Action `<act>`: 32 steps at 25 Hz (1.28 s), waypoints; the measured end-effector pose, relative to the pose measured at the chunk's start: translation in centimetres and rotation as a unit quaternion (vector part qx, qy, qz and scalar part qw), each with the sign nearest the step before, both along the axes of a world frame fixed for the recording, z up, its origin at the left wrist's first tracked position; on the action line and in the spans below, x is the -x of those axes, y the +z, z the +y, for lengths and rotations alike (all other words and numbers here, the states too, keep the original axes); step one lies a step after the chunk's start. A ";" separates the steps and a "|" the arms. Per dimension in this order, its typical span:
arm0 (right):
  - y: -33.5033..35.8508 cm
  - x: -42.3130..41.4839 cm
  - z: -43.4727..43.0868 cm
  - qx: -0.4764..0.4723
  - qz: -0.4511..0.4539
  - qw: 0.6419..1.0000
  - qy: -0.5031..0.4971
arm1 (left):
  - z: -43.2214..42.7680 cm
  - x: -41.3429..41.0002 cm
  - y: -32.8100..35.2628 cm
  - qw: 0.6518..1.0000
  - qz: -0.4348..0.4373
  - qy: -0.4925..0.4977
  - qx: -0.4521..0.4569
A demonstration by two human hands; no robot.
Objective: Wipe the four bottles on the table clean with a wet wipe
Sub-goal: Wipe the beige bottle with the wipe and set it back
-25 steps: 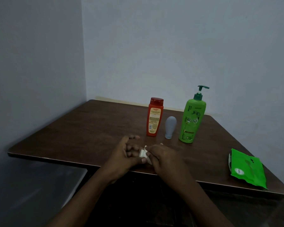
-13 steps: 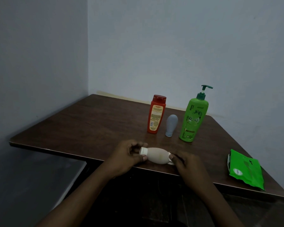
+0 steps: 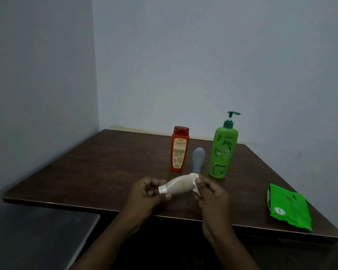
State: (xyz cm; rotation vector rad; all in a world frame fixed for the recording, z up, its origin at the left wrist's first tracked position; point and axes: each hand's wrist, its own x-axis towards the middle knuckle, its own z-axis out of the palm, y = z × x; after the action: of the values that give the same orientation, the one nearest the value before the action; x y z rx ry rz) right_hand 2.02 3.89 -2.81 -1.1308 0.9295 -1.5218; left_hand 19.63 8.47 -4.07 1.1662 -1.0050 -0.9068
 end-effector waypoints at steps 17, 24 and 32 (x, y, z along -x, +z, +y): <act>0.1 -0.5 2.7 0.225 0.198 0.954 -0.025 | 0.5 4.6 1.0 0.983 0.174 -0.017 0.059; 5.0 2.2 1.5 0.392 0.364 0.836 -0.120 | 1.1 3.3 2.7 0.900 0.389 -0.180 -0.084; 2.9 0.2 1.6 0.473 0.479 0.736 -0.067 | 1.8 4.3 3.5 0.882 0.397 -0.243 -0.073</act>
State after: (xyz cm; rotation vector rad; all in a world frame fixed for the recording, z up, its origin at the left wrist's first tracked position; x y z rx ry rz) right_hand 1.84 5.49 0.06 -2.8254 0.8391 -1.5043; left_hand 15.29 10.27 -0.58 0.5352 -0.5397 -1.7082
